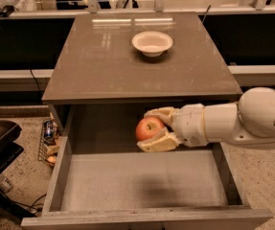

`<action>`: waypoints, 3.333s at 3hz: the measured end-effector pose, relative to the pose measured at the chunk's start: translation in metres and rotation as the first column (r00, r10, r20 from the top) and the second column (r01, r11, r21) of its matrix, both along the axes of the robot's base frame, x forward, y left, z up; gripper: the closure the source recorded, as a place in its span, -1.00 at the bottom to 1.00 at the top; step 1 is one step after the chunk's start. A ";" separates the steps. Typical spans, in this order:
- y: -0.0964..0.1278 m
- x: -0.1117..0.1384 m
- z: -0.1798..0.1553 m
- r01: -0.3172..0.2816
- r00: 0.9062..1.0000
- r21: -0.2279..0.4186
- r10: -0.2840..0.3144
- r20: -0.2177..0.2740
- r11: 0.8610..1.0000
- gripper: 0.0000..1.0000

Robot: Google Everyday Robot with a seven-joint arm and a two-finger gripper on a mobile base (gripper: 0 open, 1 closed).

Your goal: Pick apple from top drawer and place on counter

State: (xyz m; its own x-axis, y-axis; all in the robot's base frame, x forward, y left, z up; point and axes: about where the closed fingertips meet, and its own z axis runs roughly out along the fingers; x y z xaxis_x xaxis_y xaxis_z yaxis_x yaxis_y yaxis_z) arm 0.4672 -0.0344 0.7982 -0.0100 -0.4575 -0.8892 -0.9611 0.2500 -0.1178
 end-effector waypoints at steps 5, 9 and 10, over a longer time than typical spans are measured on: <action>0.067 0.200 0.126 0.217 0.973 0.084 -0.208 -0.101 0.973 1.00; 0.203 0.250 0.083 0.197 0.980 0.179 -0.188 -0.064 0.964 1.00; 0.225 0.244 0.075 0.144 0.990 0.146 -0.142 -0.022 0.979 1.00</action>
Offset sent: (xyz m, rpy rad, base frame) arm 0.0882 0.0524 0.1727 0.0821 0.0657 -0.0382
